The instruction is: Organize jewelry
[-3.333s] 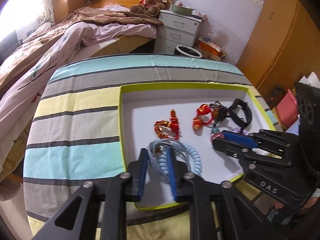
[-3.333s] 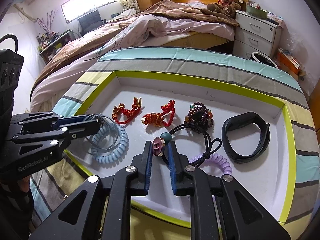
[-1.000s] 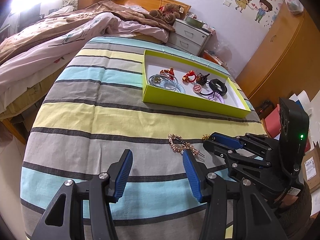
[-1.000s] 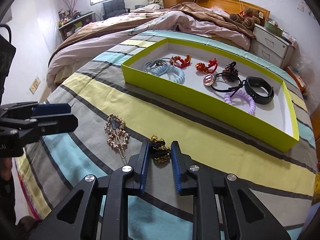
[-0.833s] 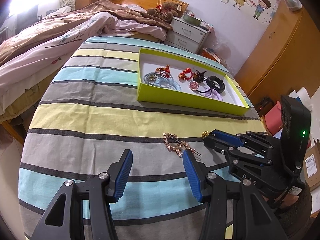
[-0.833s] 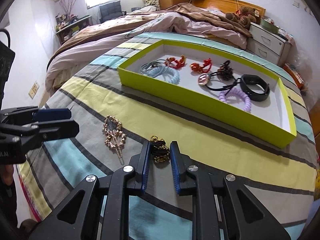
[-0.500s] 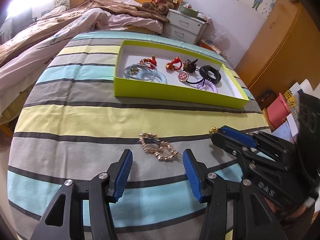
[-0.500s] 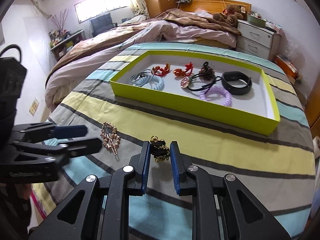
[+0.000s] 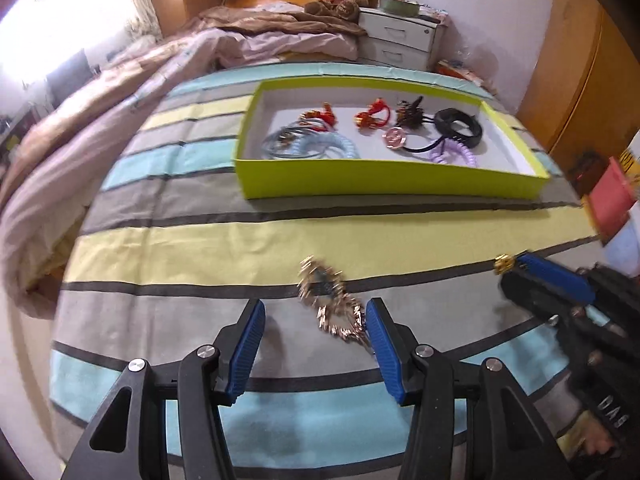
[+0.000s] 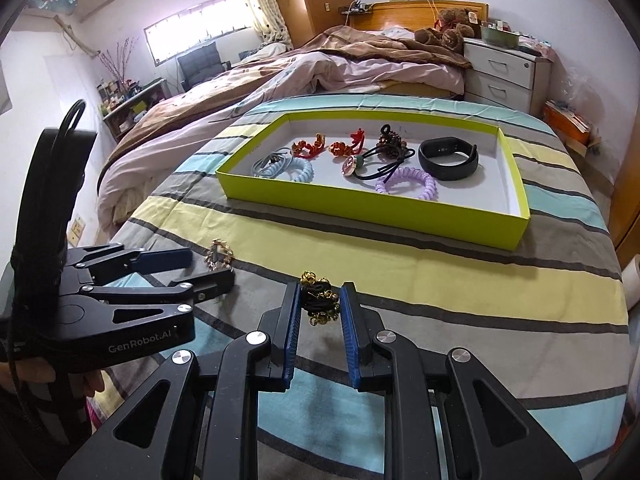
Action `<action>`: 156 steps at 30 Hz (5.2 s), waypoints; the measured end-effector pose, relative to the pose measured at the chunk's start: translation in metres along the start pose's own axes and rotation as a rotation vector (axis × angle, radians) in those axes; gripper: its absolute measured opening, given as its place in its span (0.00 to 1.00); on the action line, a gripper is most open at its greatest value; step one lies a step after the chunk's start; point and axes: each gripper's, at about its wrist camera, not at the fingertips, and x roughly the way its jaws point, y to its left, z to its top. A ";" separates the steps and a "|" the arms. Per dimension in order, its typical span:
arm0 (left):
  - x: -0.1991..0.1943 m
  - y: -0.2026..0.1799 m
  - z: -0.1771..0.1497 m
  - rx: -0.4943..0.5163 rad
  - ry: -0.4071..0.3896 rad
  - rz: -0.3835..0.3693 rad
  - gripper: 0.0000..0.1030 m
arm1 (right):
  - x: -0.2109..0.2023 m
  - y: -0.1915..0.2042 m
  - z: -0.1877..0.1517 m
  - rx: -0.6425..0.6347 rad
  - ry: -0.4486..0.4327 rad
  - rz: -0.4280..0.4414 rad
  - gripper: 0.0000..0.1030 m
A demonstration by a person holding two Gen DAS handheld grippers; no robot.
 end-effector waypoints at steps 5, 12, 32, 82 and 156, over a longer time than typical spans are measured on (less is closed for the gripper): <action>-0.003 0.011 -0.007 -0.028 0.003 -0.012 0.51 | -0.001 0.000 -0.002 0.001 -0.003 0.008 0.20; 0.003 0.004 0.000 0.009 -0.004 -0.044 0.51 | -0.003 -0.001 -0.002 0.015 -0.008 0.002 0.20; 0.000 0.005 -0.005 0.041 -0.068 -0.067 0.25 | -0.002 0.001 0.000 0.022 -0.002 -0.039 0.20; -0.014 -0.011 0.083 0.043 -0.208 -0.231 0.25 | -0.002 -0.067 0.073 0.093 -0.082 -0.161 0.20; -0.029 -0.028 0.048 -0.007 -0.213 -0.072 0.44 | -0.022 -0.033 0.034 0.123 -0.102 -0.190 0.32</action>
